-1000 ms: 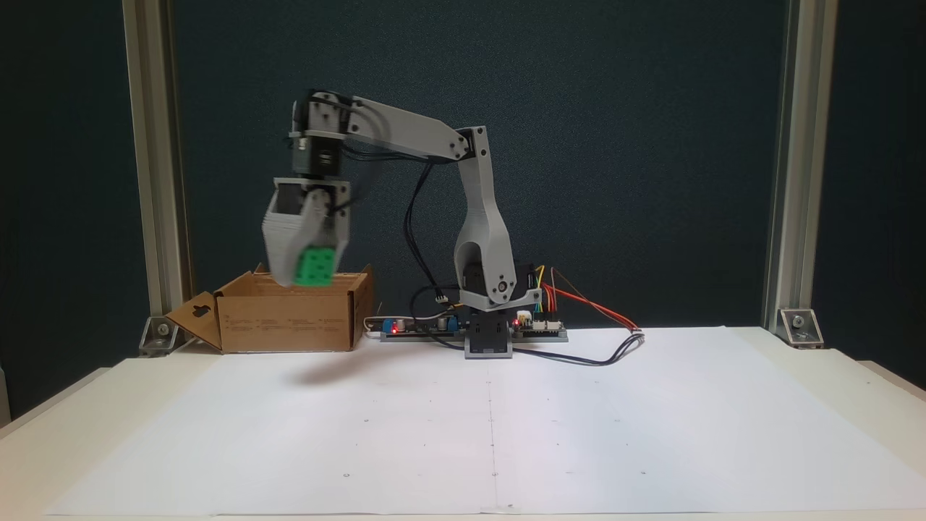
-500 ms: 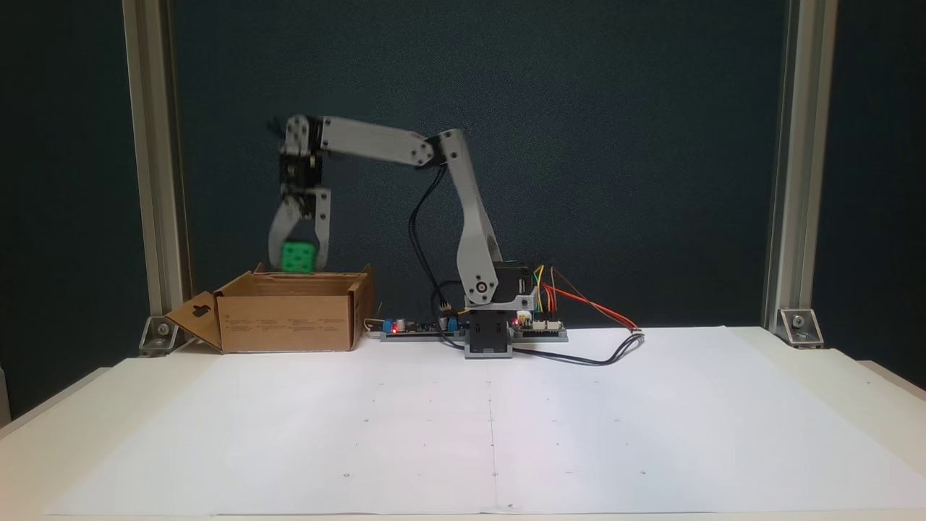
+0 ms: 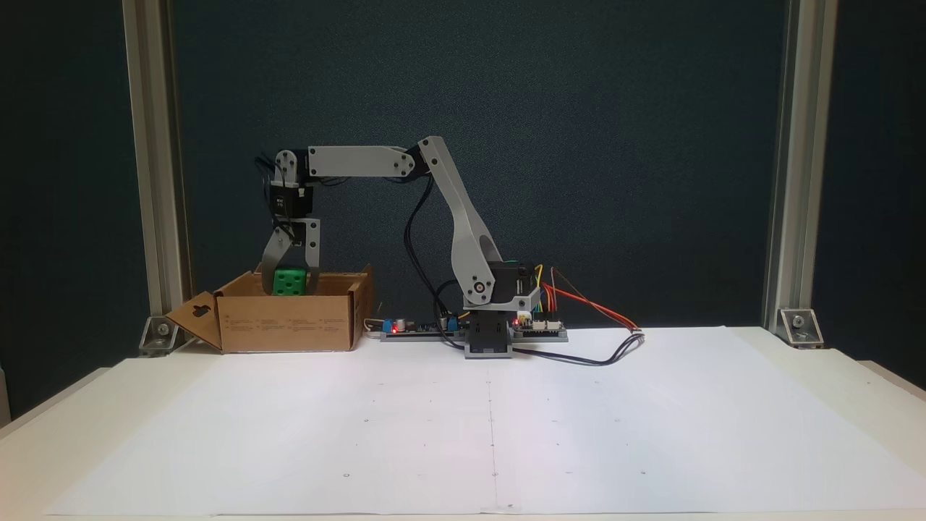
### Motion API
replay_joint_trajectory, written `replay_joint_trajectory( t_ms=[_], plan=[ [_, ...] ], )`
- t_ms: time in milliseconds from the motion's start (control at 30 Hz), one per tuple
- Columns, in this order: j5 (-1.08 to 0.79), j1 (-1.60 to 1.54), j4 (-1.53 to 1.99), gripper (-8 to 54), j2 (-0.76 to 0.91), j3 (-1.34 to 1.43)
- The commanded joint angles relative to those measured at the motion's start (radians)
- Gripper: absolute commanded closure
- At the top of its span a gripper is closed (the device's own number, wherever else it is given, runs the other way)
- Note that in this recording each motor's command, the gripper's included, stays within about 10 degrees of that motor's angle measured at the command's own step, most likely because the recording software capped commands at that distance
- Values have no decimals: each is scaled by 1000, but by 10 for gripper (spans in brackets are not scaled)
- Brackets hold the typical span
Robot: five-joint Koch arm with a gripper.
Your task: Grasp a green dice and put it in the bin.
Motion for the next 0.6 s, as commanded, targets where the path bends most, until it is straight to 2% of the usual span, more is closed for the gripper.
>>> replay_joint_trajectory(
  t_ms=[0, 67, 233, 300, 433, 567],
  plan=[
    [-69, 2, -11, 129, 14, -17],
    [-67, 2, -11, 65, 14, -15],
    [-58, 0, -44, 35, 17, -18],
    [-8, -20, -46, 15, 77, -21],
    [189, -152, -48, 14, 244, -21],
    [293, -415, -46, 12, 347, -20]
  ],
)
